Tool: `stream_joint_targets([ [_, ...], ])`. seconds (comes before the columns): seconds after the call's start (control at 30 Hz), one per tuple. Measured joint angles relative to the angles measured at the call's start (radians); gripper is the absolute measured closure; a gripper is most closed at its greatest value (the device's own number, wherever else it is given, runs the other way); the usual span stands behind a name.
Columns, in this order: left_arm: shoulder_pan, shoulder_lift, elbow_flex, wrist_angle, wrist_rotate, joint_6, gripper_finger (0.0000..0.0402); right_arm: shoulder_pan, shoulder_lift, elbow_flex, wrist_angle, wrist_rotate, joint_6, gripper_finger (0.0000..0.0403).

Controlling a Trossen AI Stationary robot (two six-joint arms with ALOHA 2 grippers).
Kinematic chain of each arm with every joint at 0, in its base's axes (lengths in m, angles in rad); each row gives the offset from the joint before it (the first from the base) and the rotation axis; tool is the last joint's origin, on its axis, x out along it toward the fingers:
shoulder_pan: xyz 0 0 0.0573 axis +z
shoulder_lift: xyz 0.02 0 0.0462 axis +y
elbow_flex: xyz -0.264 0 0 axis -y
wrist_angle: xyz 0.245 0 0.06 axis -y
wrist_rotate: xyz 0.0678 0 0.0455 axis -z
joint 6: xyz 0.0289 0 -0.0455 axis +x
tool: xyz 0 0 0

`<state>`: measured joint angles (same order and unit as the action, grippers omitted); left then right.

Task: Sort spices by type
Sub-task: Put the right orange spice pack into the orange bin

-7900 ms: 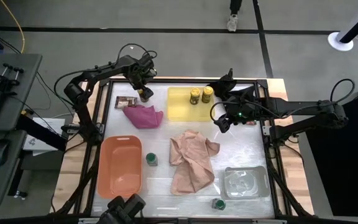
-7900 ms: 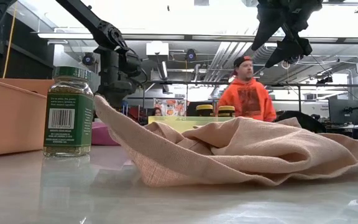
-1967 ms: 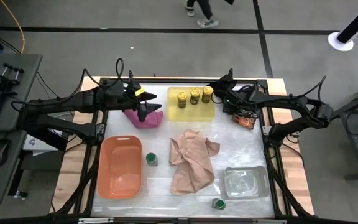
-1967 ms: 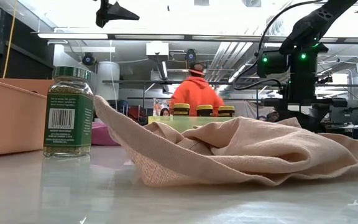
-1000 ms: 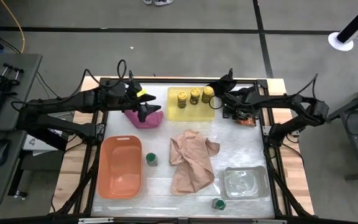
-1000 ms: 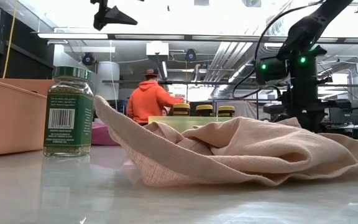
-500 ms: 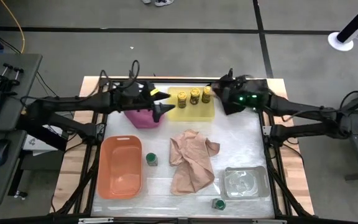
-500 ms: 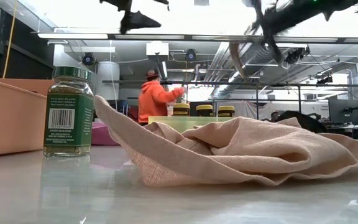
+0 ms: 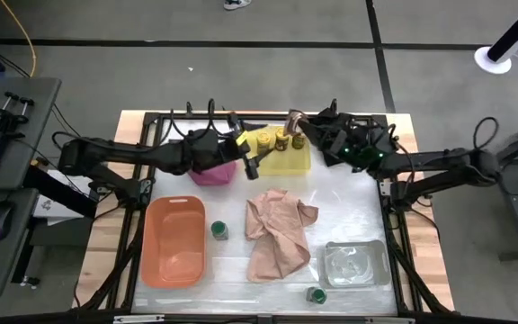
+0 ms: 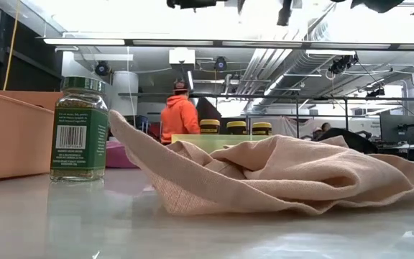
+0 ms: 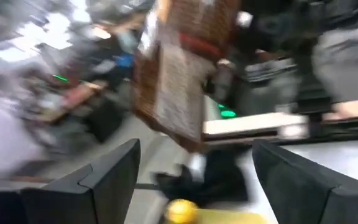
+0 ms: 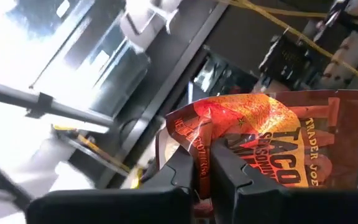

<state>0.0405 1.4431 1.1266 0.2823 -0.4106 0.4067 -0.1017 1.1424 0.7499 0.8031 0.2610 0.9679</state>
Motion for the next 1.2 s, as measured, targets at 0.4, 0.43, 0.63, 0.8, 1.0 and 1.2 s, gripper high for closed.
stream_joint_targets([
  [0.4,-0.042,0.071,0.028,0.156,-0.255,0.313,0.0106,0.037,0.237,0.267,0.035,0.043,-0.032,0.0387],
  [0.43,-0.042,0.070,0.028,0.170,-0.284,0.312,0.0106,0.037,0.250,0.288,0.025,0.032,-0.031,0.0387],
  [0.63,-0.041,0.070,0.028,0.279,-0.373,0.341,0.0106,0.040,0.293,0.373,-0.038,0.009,-0.043,0.0387],
  [0.8,-0.057,0.070,0.028,0.334,-0.380,0.381,0.0106,0.046,0.293,0.377,-0.063,0.050,-0.054,0.0387],
  [1.0,-0.061,0.070,0.028,0.352,-0.379,0.382,0.0129,0.055,0.293,0.377,-0.066,0.070,-0.060,0.0387],
  [1.2,-0.053,0.070,0.028,0.352,-0.381,0.382,0.0261,0.059,0.293,0.377,-0.066,0.053,-0.024,0.0385],
])
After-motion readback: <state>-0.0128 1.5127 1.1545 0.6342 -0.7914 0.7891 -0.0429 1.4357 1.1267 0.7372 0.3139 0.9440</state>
